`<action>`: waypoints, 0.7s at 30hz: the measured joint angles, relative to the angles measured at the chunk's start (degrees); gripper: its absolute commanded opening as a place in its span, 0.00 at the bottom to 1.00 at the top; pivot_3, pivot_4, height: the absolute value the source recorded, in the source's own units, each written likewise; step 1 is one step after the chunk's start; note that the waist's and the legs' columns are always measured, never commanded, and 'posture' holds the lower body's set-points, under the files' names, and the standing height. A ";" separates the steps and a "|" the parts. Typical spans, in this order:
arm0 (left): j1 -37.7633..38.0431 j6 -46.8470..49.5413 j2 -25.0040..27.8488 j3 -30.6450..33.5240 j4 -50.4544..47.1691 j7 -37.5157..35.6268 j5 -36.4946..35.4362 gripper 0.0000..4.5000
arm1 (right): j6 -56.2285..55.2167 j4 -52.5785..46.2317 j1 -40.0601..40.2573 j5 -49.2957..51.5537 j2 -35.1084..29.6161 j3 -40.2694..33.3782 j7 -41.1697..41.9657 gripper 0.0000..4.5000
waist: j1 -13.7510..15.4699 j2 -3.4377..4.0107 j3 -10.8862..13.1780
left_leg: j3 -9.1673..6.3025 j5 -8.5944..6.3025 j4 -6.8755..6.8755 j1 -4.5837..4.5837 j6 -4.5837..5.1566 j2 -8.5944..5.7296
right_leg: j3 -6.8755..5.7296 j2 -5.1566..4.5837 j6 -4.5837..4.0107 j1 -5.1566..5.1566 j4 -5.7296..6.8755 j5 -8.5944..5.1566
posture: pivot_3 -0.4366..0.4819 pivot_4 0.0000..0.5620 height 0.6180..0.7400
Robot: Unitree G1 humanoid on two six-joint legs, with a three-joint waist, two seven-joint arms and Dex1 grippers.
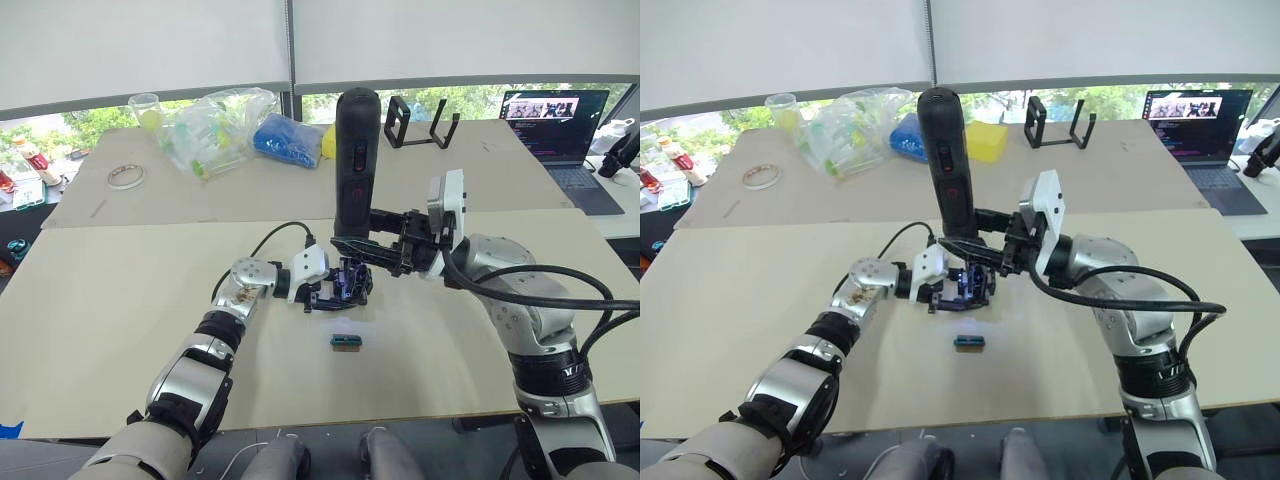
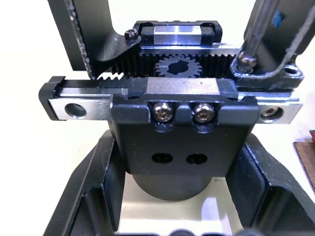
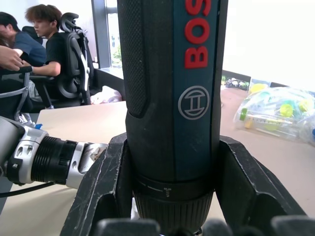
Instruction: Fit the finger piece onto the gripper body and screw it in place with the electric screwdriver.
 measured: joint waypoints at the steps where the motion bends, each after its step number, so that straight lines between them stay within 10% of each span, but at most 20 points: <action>1: 0.00 0.00 0.00 0.00 0.00 0.00 0.00 0.51 | -0.20 0.11 -0.03 -0.13 0.00 0.04 0.03 0.42 | 0.00 0.00 0.00 | 0.00 0.00 0.00 0.00 0.00 0.00 | 0.00 0.00 0.00 0.00 0.00 0.00 | 0.48 0.27 1.00; 21: -0.10 0.01 -0.12 0.08 0.32 0.01 -0.01 0.51 | -0.47 -1.45 0.07 -0.03 -1.97 -0.05 -0.28 0.42 | 0.05 -0.01 -0.01 | 0.00 0.00 0.00 0.00 0.00 0.00 | 0.01 -0.03 0.00 0.01 -0.02 0.00 | 0.48 0.27 1.00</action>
